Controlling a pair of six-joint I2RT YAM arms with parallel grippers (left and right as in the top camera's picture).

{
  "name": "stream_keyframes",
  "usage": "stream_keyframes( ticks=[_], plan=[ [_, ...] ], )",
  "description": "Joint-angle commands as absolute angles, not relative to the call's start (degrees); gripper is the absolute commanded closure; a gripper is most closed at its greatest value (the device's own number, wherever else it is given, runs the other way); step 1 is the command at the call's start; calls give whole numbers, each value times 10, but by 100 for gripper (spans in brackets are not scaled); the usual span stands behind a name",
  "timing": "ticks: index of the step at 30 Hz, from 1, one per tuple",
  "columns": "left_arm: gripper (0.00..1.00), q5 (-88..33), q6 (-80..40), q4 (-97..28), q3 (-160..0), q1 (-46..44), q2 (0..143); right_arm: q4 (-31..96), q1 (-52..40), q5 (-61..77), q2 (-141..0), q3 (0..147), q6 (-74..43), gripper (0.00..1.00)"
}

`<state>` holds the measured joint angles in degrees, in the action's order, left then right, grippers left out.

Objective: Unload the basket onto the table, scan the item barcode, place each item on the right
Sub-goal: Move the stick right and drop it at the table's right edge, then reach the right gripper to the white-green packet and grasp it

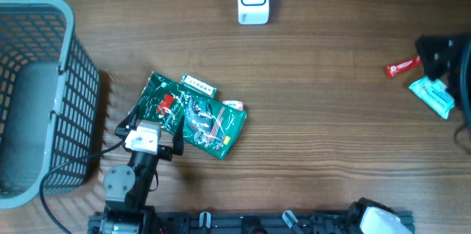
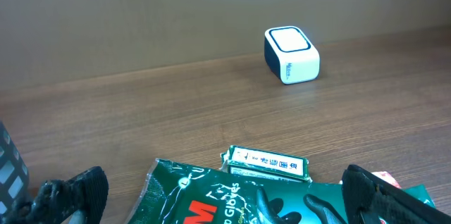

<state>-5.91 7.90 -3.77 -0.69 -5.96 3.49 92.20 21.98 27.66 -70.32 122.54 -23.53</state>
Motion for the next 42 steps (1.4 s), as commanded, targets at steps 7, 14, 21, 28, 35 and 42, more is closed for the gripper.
stream_keyframes(
  ticks=[7, 14, 21, 28, 35, 42],
  plan=[
    [0, -66, 86, -38, -3, -62, 34, 921, 216, 288, -638, 1222, -161, 1],
    [0, -66, 86, -38, -3, -62, 34, 919, 216, 405, -617, 1074, -77, 0],
    [0, -66, 86, -38, -3, -62, 34, 784, 178, 533, -625, 809, -19, 0],
    [0, -66, 86, -38, -3, -62, 34, 533, -42, 508, -722, 724, -185, 0],
    [0, -66, 86, -38, -3, -62, 34, 333, -250, 383, -912, 724, -285, 0],
    [0, -66, 86, -38, -3, -62, 34, 151, -334, 237, -1066, 744, -222, 0]
  ],
)
